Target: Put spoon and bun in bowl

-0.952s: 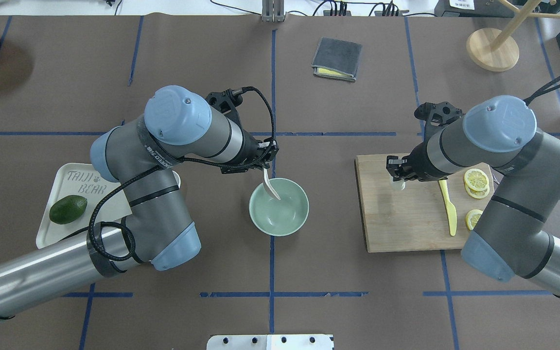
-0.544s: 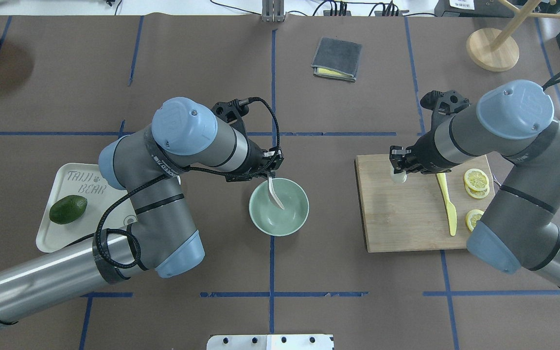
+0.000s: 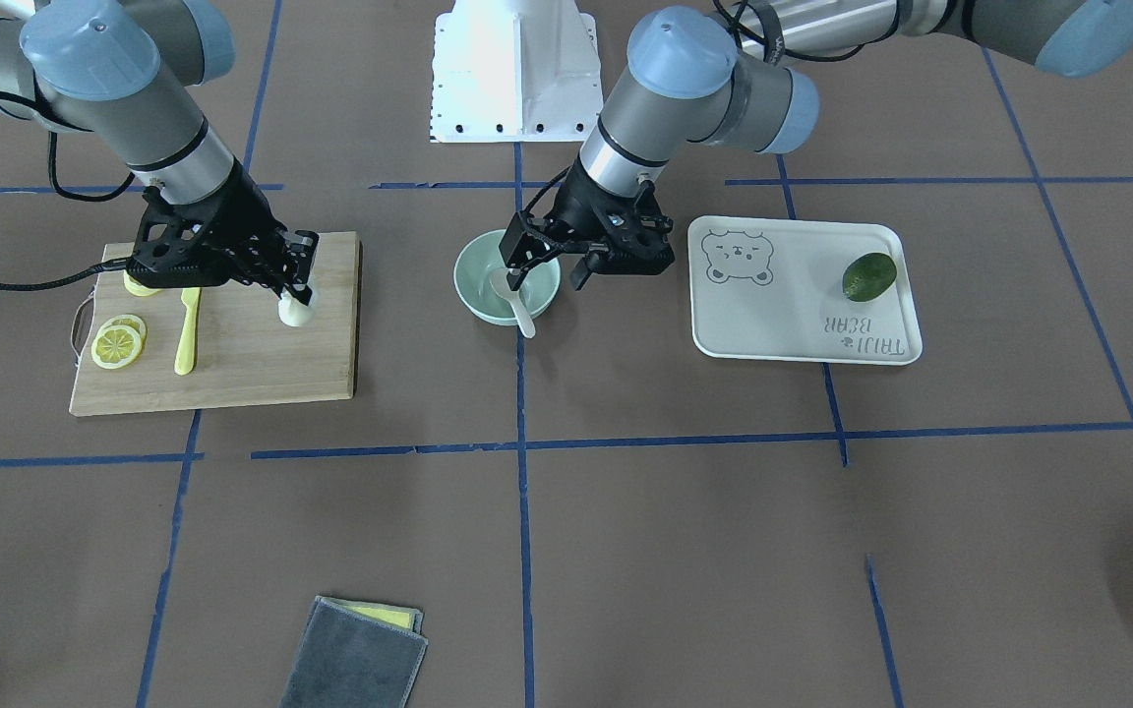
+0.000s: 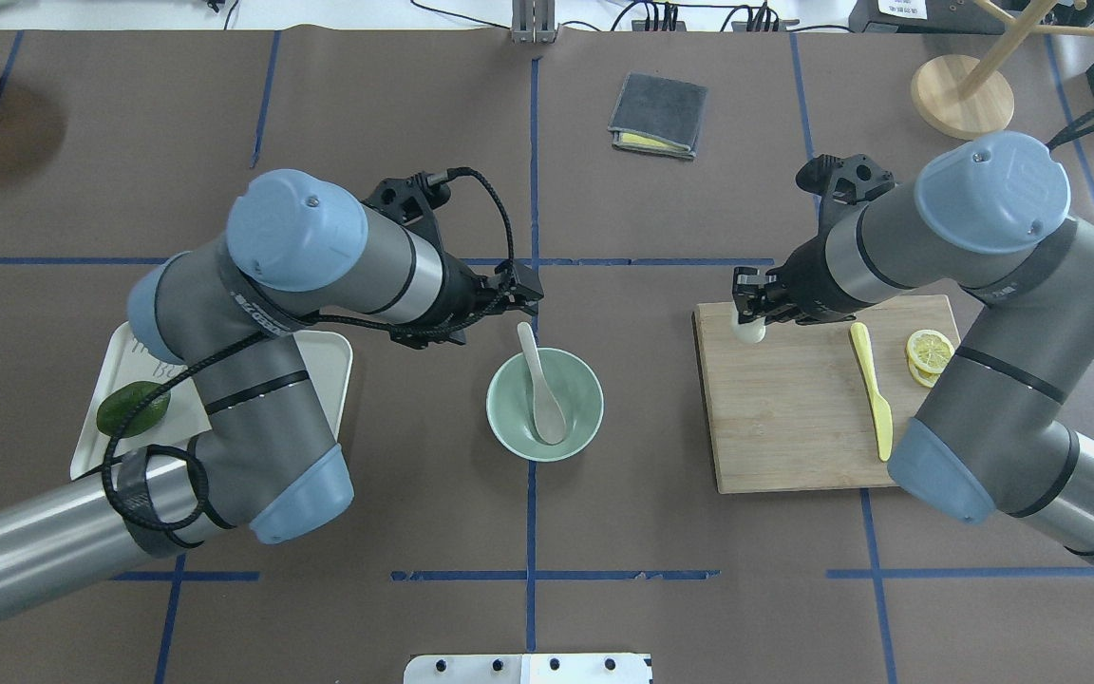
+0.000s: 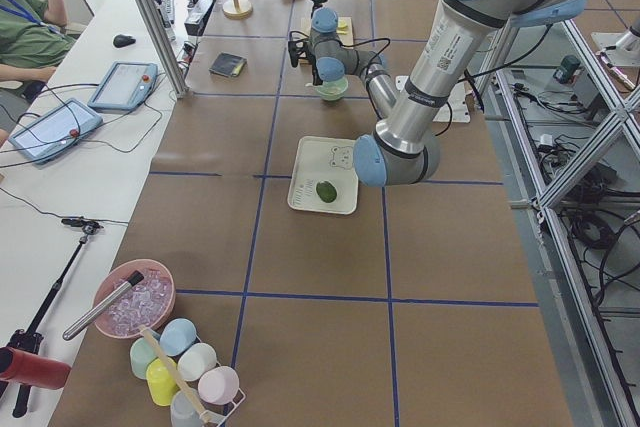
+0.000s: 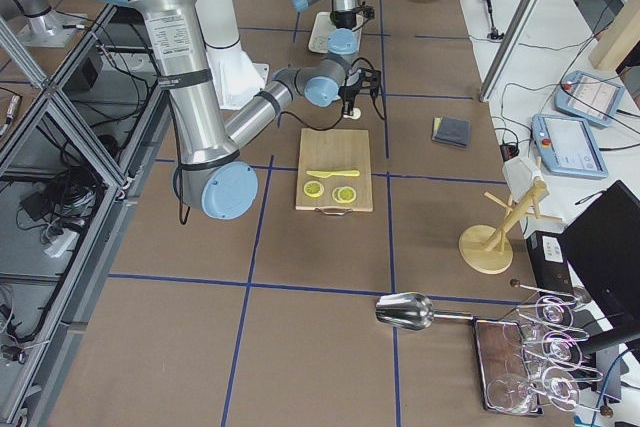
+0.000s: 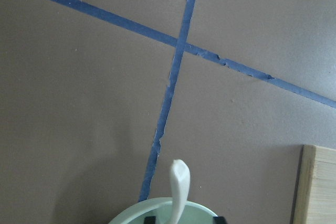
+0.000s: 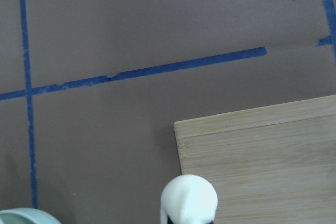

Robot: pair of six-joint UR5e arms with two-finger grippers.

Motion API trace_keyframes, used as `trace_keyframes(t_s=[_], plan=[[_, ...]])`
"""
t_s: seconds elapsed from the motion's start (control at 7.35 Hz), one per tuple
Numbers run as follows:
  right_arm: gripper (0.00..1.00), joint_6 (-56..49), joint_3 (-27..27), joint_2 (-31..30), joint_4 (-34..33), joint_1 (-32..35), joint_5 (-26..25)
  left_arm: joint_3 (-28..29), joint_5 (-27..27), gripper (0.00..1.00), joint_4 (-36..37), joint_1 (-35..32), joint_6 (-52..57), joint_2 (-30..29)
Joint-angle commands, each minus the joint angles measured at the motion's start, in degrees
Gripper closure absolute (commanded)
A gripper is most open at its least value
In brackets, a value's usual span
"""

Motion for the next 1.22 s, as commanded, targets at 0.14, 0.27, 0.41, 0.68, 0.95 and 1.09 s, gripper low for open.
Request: trace_keyframes(t_s=[0.14,0.27,0.41,0.68,0.95,1.09], plan=[[0.72,8.56,-2.31,7.6,-0.16,-6.07,-3.64,-10.37,-0.75,0.0,19.29,-9.56,19.67,2.66],[0.72,10.06,-2.84,9.36,-0.16,-8.44,-6.36,-12.65,-0.84,0.0,19.86,-12.38,23.57,6.23],[0.72,11.56,-3.89,11.29,-0.16,-11.17,-8.82,-13.46,-1.62,0.0,19.87,-14.76,28.31,8.88],[0.7,12.19,-5.82,13.85,-0.16,-15.05,-14.02,-13.47,-4.34,0.0,19.87,-22.21,41.29,14.23],[0.28,12.28,-10.12,17.8,-0.07,-15.5,-14.3,-12.42,-8.55,0.0,19.96,-32.65,60.07,19.51],[0.08,12.19,-10.14,17.82,-0.16,-15.59,-14.3,-11.11,-9.1,0.0,19.87,-36.02,65.56,21.02]])
